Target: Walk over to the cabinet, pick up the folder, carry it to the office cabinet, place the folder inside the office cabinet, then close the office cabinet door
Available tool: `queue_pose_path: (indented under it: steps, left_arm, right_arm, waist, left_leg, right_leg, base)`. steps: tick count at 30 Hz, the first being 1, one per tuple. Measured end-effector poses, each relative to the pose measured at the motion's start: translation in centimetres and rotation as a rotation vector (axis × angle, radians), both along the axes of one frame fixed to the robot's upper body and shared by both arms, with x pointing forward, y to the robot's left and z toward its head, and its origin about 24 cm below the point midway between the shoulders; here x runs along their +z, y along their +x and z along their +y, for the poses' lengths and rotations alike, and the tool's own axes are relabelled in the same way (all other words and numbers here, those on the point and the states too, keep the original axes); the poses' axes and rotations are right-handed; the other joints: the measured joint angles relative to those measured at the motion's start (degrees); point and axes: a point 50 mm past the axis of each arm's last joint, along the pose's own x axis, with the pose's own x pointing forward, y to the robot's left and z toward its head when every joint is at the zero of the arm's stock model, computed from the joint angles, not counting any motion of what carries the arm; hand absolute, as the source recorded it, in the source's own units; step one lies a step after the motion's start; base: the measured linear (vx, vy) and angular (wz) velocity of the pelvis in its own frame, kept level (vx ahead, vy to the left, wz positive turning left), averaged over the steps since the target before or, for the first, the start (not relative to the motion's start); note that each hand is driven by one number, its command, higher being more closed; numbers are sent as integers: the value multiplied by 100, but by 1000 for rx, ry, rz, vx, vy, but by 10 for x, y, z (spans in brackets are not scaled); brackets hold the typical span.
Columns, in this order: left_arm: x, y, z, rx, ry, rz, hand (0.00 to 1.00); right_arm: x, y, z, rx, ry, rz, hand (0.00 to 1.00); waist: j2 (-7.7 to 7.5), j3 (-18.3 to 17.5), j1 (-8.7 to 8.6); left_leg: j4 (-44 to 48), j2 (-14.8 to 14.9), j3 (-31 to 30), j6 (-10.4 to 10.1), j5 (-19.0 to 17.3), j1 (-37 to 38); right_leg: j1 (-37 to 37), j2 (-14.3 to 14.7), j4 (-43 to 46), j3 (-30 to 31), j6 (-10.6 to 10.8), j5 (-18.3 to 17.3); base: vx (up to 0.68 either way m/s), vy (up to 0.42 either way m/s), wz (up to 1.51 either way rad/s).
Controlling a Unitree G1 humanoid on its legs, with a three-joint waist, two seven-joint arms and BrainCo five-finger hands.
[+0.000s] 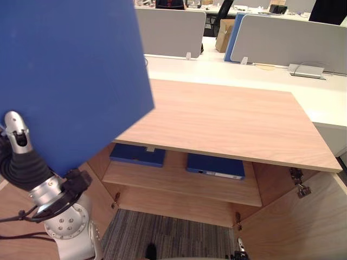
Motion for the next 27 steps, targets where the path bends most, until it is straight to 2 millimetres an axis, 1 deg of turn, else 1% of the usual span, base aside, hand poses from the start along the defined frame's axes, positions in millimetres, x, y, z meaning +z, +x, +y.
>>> queue_pose_path:
  steps: [1,2,4,5,7,8,9,10,11,12,13,14,15,16,17,19,21,22,23,24,26,27]
  left_arm:
    - [-8,4,-4,-141,-62,16,100]
    - [-13,6,-7,-210,-95,27,100]
    - [-33,13,-24,-461,-215,82,100]
    - [-41,15,-29,-531,-252,108,100]
    - [-60,17,-40,-628,-322,191,100]
    - [-65,16,-42,-642,-336,213,100]
    - [-75,14,-48,-654,-347,274,100]
    - [-78,12,-49,-650,-341,297,100]
    - [-84,9,-52,-643,-329,342,100]
    - [-87,7,-54,-641,-319,375,100]
    - [-90,7,-56,-641,-302,405,100]
    - [-92,6,-58,-644,-277,429,100]
    - [-92,6,-59,-645,-259,437,100]
    - [-92,6,-60,-653,-230,444,100]
    - [-92,6,-62,-653,-202,451,100]
    - [-91,5,-63,-654,-185,453,100]
    - [-90,5,-61,-616,-142,467,100]
    - [-90,4,-61,-607,-135,473,100]
    - [-91,2,-61,-592,-127,484,100]
    - [-91,2,-61,-585,-121,487,100]
    - [-89,1,-61,-575,-109,484,100]
    - [-88,1,-61,-574,-107,479,100]
  right_arm:
    - [0,2,1,30,-5,-7,0]
    - [1,3,2,41,-6,-12,0]
    - [2,11,7,110,-9,-32,0]
    - [3,14,8,126,-7,-39,0]
    - [5,17,4,164,-37,-51,0]
    - [6,19,1,171,-54,-60,0]
    - [18,30,-9,305,-167,-93,0]
    - [26,37,-14,370,-235,-122,0]
    - [50,55,-22,492,-392,-195,0]
    - [69,65,-24,570,-507,-243,0]
    - [89,73,-26,631,-624,-288,0]
    - [112,79,-27,672,-746,-334,0]
    - [124,81,-27,688,-806,-353,0]
    - [143,81,-28,689,-902,-380,0]
    - [158,78,-29,691,-984,-377,0]
    - [176,75,-28,684,-1065,-385,0]
    - [219,78,-19,681,-1257,-452,0]
    - [231,78,-16,674,-1311,-479,0]
    - [263,76,-10,640,-1452,-536,0]
    - [273,75,-8,628,-1500,-555,0]
    - [302,69,-4,573,-1636,-604,0]
    - [305,68,-4,568,-1655,-613,0]
  waist:
    - [6,4,-1]
    - [8,4,-2]
    - [25,-11,-2]
    - [39,-2,-3]
    - [74,-4,-62]
    - [86,-2,-76]
    - [121,-16,-98]
    - [132,-15,-112]
    - [156,-6,-199]
    - [161,-15,-273]
    - [153,-29,-347]
    - [141,-43,-369]
    - [140,-47,-371]
    - [143,-54,-375]
    - [140,-90,-393]
    - [148,-129,-403]
    - [143,-129,-406]
    - [140,-143,-405]
    - [140,-149,-439]
    - [139,-148,-442]
    - [144,-154,-456]
    - [144,-154,-462]
  left_leg:
    - [0,7,36,-3,-5,17]
    - [0,14,64,-5,-11,26]
    - [0,73,267,-17,-51,48]
    - [-1,100,375,-10,-74,75]
    - [-1,130,593,-16,-143,176]
    - [-1,141,676,-14,-158,204]
    - [-1,178,884,-36,-208,218]
    - [-1,195,976,-29,-222,216]
    - [-1,218,1078,-3,-261,220]
    - [0,226,1116,-10,-269,227]
    - [1,241,1171,-26,-277,240]
    - [3,269,1259,-41,-280,271]
    - [5,281,1305,-54,-292,291]
    - [8,294,1360,-80,-314,327]
    - [28,304,1420,-94,-336,348]
    - [31,322,1500,-113,-365,360]
    - [31,388,1699,-170,-440,439]
    - [31,400,1729,-181,-455,450]
    - [37,430,1806,-203,-486,485]
    - [37,441,1828,-208,-492,501]
    - [41,459,1865,-204,-572,537]
    - [43,458,1870,-207,-574,536]
  right_leg:
    - [-4,-5,9,31,0,0]
    - [-11,-5,15,59,-1,1]
    - [-122,4,61,281,-21,21]
    - [-152,10,61,377,-31,40]
    - [-168,9,10,612,-18,83]
    - [-184,9,3,668,-12,99]
    - [-282,24,-16,873,-9,138]
    - [-332,35,-22,965,-14,158]
    - [-365,56,-73,1077,-15,206]
    - [-361,63,-120,1107,-8,230]
    - [-367,72,-144,1152,-11,240]
    - [-389,89,-143,1245,-13,251]
    - [-390,97,-146,1286,-13,261]
    - [-380,108,-158,1347,-14,263]
    - [-382,118,-177,1400,-12,267]
    - [-413,146,-177,1445,-9,270]
    - [-448,180,-171,1650,-10,280]
    - [-450,190,-171,1689,-10,280]
    - [-481,209,-158,1717,-10,280]
    - [-491,215,-143,1720,-10,280]
    - [-498,225,-124,1725,-10,280]
    - [-501,225,-124,1726,-10,280]
  base:
    - [3,-5,-11]
    - [-6,-3,-23]
    - [-29,2,-46]
    - [-45,2,-58]
    - [-37,1,-56]
    - [-33,7,-72]
    - [-21,8,-66]
    - [-22,10,-74]
    - [-2,2,-45]
    - [10,-2,-37]
    - [17,-5,-32]
    - [35,-9,-33]
    - [43,-12,-36]
    - [59,-13,-30]
    - [55,-11,-27]
    - [36,-10,-26]
    - [7,-7,-46]
    - [2,-13,-40]
    - [1,-16,-26]
    - [0,-20,-26]
    - [-3,-13,-16]
    - [-1,-8,-7]
